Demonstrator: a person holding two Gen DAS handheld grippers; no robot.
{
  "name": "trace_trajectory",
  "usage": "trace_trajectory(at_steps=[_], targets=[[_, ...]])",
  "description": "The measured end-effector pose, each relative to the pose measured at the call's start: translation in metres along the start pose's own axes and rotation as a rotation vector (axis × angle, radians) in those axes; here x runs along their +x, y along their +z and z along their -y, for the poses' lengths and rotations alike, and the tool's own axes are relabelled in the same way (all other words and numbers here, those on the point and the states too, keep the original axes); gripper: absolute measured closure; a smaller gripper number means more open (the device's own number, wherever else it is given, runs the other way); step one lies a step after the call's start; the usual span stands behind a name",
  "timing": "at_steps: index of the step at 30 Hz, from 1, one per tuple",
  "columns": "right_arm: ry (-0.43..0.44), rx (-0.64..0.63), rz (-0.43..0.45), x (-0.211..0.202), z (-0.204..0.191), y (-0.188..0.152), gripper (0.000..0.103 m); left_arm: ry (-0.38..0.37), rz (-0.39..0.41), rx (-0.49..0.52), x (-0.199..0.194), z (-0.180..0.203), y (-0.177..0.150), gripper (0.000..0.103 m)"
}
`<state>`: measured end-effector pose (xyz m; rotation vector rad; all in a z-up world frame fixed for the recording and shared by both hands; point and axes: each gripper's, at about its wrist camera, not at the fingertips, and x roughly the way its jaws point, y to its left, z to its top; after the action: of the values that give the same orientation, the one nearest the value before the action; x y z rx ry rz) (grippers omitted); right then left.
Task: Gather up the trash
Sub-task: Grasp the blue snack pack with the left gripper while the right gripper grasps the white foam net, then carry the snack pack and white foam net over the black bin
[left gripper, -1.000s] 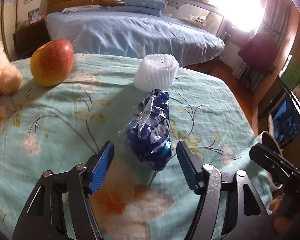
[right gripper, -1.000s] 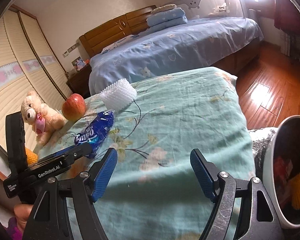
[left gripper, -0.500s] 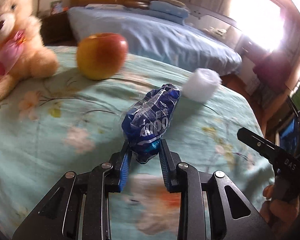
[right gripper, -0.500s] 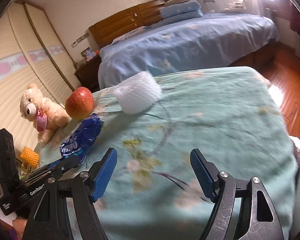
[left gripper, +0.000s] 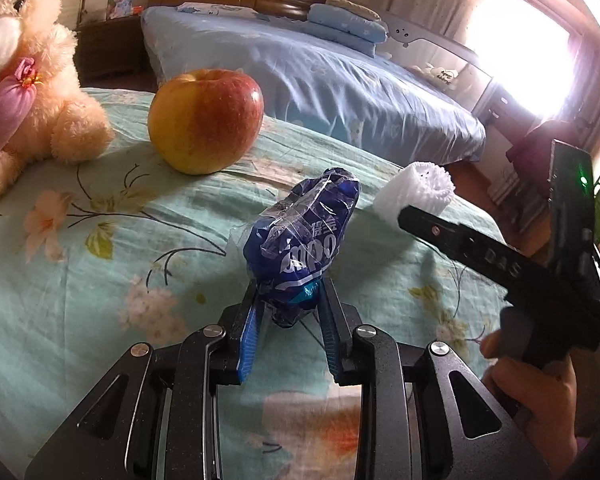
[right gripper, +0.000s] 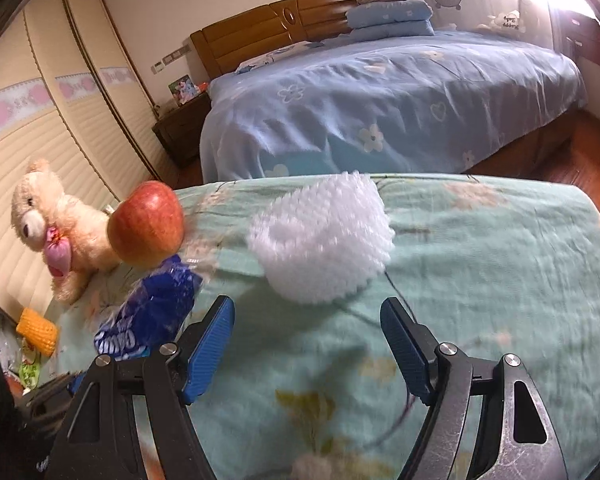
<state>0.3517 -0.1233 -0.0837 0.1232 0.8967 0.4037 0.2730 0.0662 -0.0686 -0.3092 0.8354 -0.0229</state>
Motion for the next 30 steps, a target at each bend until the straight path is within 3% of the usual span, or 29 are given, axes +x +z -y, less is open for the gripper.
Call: trace_trajectory(at_steps=[6, 9, 11, 12, 20, 30], targets=[[-0.018, 0.018, -0.004, 0.014, 0.003, 0.008, 0.027, -0.004, -0.001, -0.003, 0.006, -0.001, -0.002, 0.077], [-0.026, 0.024, -0.007, 0.015, 0.006, 0.008, 0.055, -0.003, -0.001, -0.002, 0.007, -0.001, -0.002, 0.077], [-0.025, 0.014, 0.004, 0.011, 0.004, 0.006, 0.065, 0.002, 0.001, 0.002, 0.006, 0.0, -0.002, 0.077], [-0.027, 0.006, 0.01, 0.01, 0.004, 0.006, 0.076, 0.005, 0.003, 0.003, 0.004, 0.0, -0.003, 0.077], [-0.008, 0.009, 0.026, -0.023, 0.007, -0.017, 0.079, -0.031, -0.012, -0.002, -0.006, 0.009, -0.015, 0.077], [-0.01, 0.059, 0.041, -0.079, 0.025, -0.062, 0.08, -0.09, -0.035, 0.066, -0.027, 0.045, -0.044, 0.077]])
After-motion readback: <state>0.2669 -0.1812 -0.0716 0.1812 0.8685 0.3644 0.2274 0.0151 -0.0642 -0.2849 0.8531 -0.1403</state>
